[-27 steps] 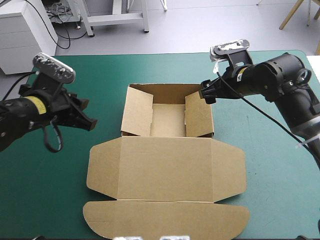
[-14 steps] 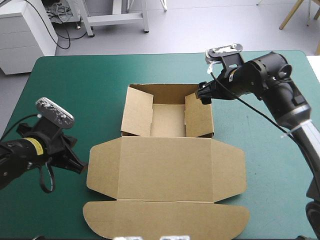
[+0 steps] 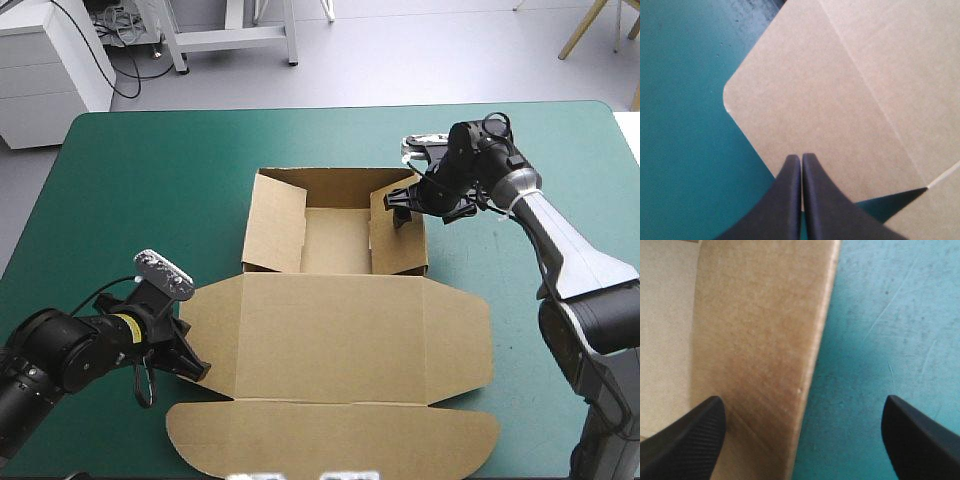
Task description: Fold the box
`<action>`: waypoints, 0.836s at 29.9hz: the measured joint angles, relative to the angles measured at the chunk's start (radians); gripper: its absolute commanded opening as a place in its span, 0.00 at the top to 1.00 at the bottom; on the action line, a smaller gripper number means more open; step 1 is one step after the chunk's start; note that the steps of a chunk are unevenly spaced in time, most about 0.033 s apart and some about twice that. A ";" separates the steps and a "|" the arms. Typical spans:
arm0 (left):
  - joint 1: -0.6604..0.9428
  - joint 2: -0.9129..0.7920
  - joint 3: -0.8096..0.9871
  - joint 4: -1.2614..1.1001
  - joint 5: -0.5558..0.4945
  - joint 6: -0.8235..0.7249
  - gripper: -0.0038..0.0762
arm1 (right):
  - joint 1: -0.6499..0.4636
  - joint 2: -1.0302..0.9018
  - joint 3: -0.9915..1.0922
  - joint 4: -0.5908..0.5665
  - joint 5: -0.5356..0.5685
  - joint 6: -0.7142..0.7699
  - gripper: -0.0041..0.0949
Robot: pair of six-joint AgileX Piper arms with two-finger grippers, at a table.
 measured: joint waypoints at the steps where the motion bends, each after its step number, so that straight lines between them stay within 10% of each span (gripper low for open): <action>1: 0.000 0.000 0.001 -0.001 -0.012 -0.001 0.96 | 0.000 0.012 0.000 0.006 -0.002 -0.002 0.35; 10: 0.000 0.000 0.001 -0.002 -0.036 -0.004 0.96 | -0.001 0.049 0.000 0.024 -0.008 -0.017 0.98; 25: 0.000 0.000 0.001 -0.002 -0.028 -0.030 0.96 | -0.074 -0.022 -0.031 -0.181 -0.096 -0.066 0.98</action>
